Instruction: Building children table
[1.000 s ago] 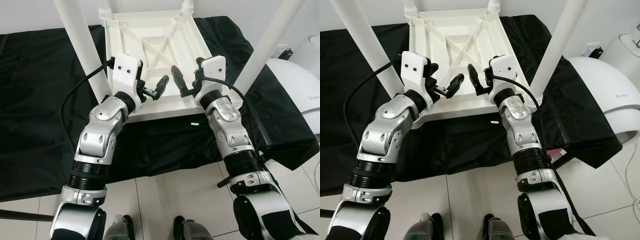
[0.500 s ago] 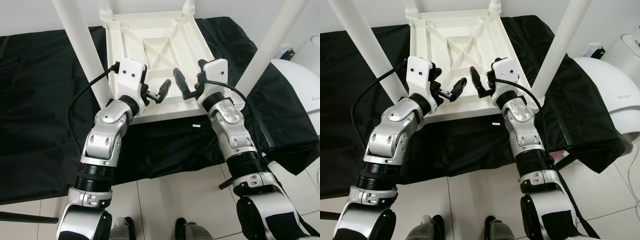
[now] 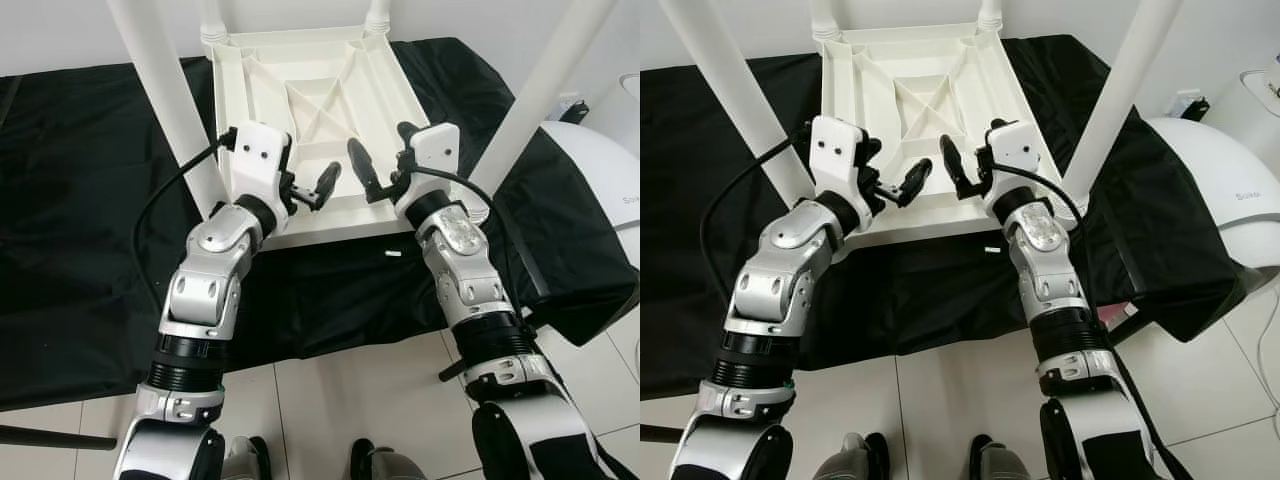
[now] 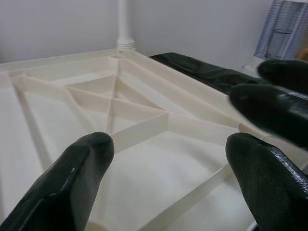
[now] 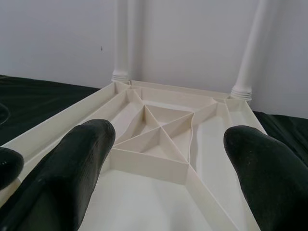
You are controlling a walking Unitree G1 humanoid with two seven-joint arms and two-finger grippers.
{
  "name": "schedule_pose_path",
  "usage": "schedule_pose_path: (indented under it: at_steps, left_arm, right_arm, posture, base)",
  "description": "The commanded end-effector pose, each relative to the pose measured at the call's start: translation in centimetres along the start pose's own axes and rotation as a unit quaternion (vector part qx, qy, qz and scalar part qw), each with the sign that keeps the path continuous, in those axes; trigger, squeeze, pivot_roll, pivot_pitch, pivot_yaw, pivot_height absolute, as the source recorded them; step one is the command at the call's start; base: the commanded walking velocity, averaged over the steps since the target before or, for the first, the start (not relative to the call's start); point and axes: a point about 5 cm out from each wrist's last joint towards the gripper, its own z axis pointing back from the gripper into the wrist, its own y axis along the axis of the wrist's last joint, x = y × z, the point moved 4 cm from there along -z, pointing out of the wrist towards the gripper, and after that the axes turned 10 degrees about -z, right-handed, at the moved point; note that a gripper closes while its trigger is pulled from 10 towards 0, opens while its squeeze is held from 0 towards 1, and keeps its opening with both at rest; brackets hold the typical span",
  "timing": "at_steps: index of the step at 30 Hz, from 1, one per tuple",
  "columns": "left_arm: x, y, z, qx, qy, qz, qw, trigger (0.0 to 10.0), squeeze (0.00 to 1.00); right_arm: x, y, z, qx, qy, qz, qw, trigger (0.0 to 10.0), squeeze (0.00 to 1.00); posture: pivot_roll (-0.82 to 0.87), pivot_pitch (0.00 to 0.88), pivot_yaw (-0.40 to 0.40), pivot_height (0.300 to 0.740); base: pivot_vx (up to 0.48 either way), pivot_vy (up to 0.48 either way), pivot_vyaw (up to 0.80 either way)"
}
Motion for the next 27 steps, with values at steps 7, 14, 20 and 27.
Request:
schedule_pose_path:
  at_steps: [7, 14, 20, 27]
  left_arm:
    - [-1.3, -1.5, 1.6, -0.033, 0.088, 0.006, 0.996, 10.0, 0.00]
    - [-1.6, -2.0, 3.8, -0.030, 0.091, 0.006, 0.995, 10.0, 0.00]
    - [-0.9, -3.9, 6.2, -0.062, 0.072, -0.009, 0.995, 10.0, 0.00]
    - [-0.6, -4.9, 7.4, -0.076, 0.081, 0.000, 0.994, 10.0, 0.00]
  right_arm:
    - [0.1, -0.7, 1.8, -0.007, -0.018, -0.019, 1.000, 10.0, 0.00]
    - [0.5, -1.1, 3.0, -0.014, -0.035, -0.021, 0.999, 10.0, 0.00]
    - [1.1, -1.5, 3.8, -0.023, -0.050, -0.018, 0.998, 10.0, 0.00]
    - [1.2, -3.1, 6.1, -0.044, -0.067, -0.027, 0.996, 10.0, 0.00]
  posture:
    - [-0.04, 0.216, -0.011, 0.740]
    - [-0.04, 0.201, 0.000, 0.740]
    - [-0.04, 0.200, 0.005, 0.740]
    - [-0.02, 0.194, 0.003, 0.740]
  base:
    - [0.000, 0.000, 0.00]
    - [0.000, 0.000, 0.00]
    - [0.000, 0.000, 0.00]
    - [0.000, 0.000, 0.00]
